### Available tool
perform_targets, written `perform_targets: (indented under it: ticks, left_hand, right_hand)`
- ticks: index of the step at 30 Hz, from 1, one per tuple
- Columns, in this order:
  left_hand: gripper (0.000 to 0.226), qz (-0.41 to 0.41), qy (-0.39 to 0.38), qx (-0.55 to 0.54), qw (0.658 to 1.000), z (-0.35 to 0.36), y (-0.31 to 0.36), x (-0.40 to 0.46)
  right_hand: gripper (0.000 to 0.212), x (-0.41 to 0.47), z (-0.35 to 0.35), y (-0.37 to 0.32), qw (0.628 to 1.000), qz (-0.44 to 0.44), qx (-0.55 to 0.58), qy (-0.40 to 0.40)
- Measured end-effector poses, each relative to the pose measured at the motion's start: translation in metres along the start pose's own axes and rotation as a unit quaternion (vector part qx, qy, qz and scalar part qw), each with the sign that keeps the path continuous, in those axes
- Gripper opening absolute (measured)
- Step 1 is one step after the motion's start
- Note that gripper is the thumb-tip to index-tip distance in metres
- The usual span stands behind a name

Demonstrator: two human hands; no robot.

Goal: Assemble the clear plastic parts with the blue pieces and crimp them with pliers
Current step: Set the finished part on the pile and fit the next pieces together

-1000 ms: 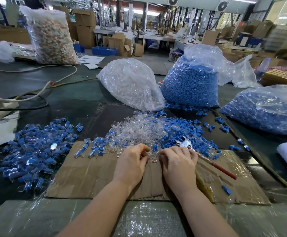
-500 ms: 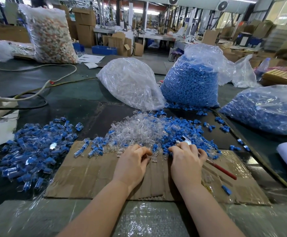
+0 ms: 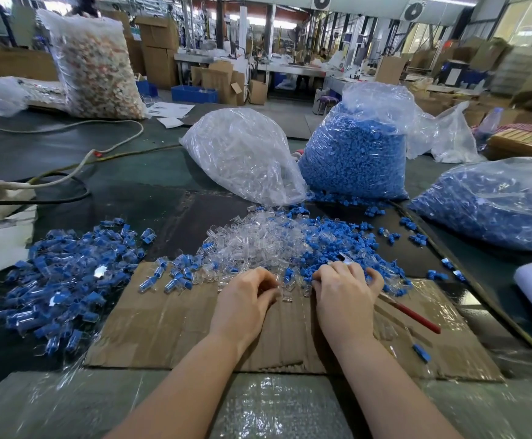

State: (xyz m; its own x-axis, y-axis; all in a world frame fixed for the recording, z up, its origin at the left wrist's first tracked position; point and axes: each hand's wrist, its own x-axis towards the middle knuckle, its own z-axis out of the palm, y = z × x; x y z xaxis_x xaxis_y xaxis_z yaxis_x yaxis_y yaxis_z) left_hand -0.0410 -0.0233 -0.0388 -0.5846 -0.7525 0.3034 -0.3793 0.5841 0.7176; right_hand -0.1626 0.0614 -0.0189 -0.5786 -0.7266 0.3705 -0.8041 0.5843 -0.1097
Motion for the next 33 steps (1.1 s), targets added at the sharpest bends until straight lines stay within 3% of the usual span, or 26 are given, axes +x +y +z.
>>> perform_targets:
  ticks: [3, 8, 13, 22, 33]
  left_hand:
    - [0.017, -0.007, 0.005, -0.025, 1.0, -0.001, 0.0, 0.0]
    - [0.023, -0.01, 0.007, -0.039, 0.999, 0.001, 0.0, 0.0]
    - [0.021, -0.009, 0.012, -0.035, 0.999, 0.001, -0.003, 0.001]
    - [0.022, -0.035, 0.016, -0.079, 0.996, 0.0, -0.003, 0.0]
    - [0.028, -0.012, -0.011, -0.067, 0.998, -0.004, 0.002, -0.004]
  right_hand:
    - [0.01, -0.005, 0.001, -0.001, 0.994, 0.001, 0.068, 0.086]
    - [0.01, -0.014, 0.007, -0.003, 0.99, -0.003, 0.104, 0.092]
    - [0.007, -0.019, 0.009, -0.004, 0.974, -0.045, 0.16, 0.154]
    - [0.013, -0.024, 0.012, -0.008, 0.978, -0.093, 0.15, 0.113]
    - [0.014, -0.025, 0.014, -0.007, 0.98, -0.071, 0.166, 0.087]
